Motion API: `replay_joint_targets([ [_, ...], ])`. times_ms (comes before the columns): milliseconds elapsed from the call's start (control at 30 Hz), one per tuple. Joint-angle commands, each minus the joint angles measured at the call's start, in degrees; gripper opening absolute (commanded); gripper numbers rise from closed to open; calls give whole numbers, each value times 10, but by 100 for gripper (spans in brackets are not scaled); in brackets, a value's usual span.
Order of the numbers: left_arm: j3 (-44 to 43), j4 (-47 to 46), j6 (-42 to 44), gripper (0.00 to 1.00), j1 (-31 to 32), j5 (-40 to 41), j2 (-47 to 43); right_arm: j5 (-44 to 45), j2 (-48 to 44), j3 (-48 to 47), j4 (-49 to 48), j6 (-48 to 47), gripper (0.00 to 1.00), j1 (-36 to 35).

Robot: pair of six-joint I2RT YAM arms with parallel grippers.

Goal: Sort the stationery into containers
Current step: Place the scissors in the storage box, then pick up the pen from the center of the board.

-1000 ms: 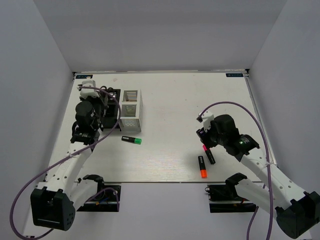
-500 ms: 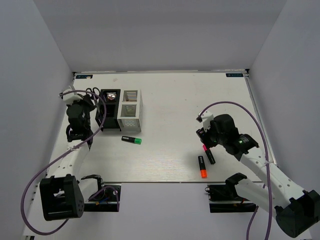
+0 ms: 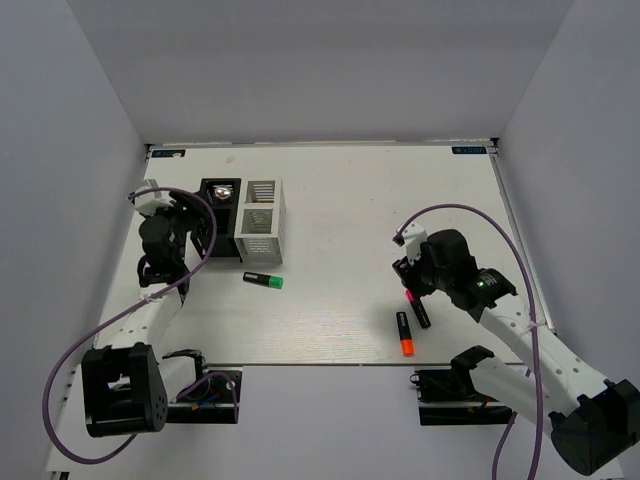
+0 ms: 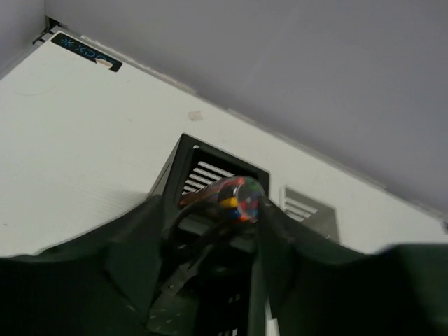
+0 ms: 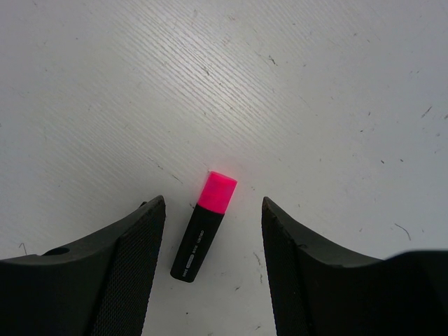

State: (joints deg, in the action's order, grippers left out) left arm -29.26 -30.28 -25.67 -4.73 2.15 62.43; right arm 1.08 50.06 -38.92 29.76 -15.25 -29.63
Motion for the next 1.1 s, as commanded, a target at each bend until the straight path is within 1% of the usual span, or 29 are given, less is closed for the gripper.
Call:
replay_joint_targets([
  [0,6,-6,-2,72,3,-20,2,-5,1,3,-17,-3,61,2],
  [67,-3,10,6,74,1,-31,5,-6,1,2,-17,-3,61,4],
  [100,-7,12,6,72,4,-31,7,-6,-1,3,-15,-3,61,3],
  [133,-13,20,11,64,3,-34,5,-6,0,3,-15,-4,61,3],
  [167,-24,23,14,48,3,-35,2,-5,-1,4,-18,-3,61,3],
  [200,-27,29,17,26,4,-43,-5,-5,-1,4,-16,-4,61,1],
  [233,-43,39,19,0,5,-47,-9,-6,-2,4,-17,-3,61,4],
  [267,-54,95,29,0,9,-48,-13,-5,-4,4,-17,-4,61,3],
  [300,-90,115,39,0,13,-77,-33,-5,-3,5,-18,-5,61,4],
  [333,-105,143,55,0,34,-89,-37,-6,-2,4,-17,-4,61,4],
  [367,-144,273,57,0,41,-97,-42,-4,-2,5,-17,-4,61,4],
  [400,-197,335,57,0,62,-159,-38,-4,-1,5,-17,-4,60,4],
  [433,-224,488,62,8,78,-178,-32,-5,-1,4,-15,-5,58,4],
  [467,-249,552,65,17,106,-187,-15,-5,-1,4,-14,-7,54,3],
  [500,-327,614,58,31,120,-182,11,-26,-1,3,-10,-6,41,4],
  [533,-345,717,51,52,150,-153,30,-28,-1,2,-8,-5,33,4],
  [567,-357,779,24,54,187,-137,35,-28,-1,3,-8,-3,26,2],
  [600,-353,798,3,57,207,-111,33,-28,-1,2,-10,-2,22,2],
  [633,-329,813,-19,59,230,-48,19,-28,0,4,-11,0,22,2],
  [667,-284,806,-43,60,278,-35,10,-28,0,2,-13,0,22,2],
  [700,-267,811,-133,60,292,-25,4,-28,4,2,-12,2,24,3],
  [733,-230,814,-169,60,320,46,-12,-30,6,1,-12,2,28,4],
  [833,-186,826,-355,61,377,112,-26,-32,5,-1,-10,4,31,2],
  [867,-178,819,-374,62,389,130,-28,-32,4,1,-9,6,31,3],
  [900,-171,815,-430,68,424,169,-27,-32,3,1,-9,7,33,4],
  [933,-166,813,-452,68,433,179,-15,-31,1,3,-11,7,33,3],
  [967,-170,820,-464,70,441,210,1,-30,1,3,-11,7,33,4],
  [1000,-178,840,-485,72,463,227,11,-29,-2,2,-12,6,33,4],
  [1067,-176,832,-526,72,473,252,40,-28,-4,4,-11,5,34,4],
])
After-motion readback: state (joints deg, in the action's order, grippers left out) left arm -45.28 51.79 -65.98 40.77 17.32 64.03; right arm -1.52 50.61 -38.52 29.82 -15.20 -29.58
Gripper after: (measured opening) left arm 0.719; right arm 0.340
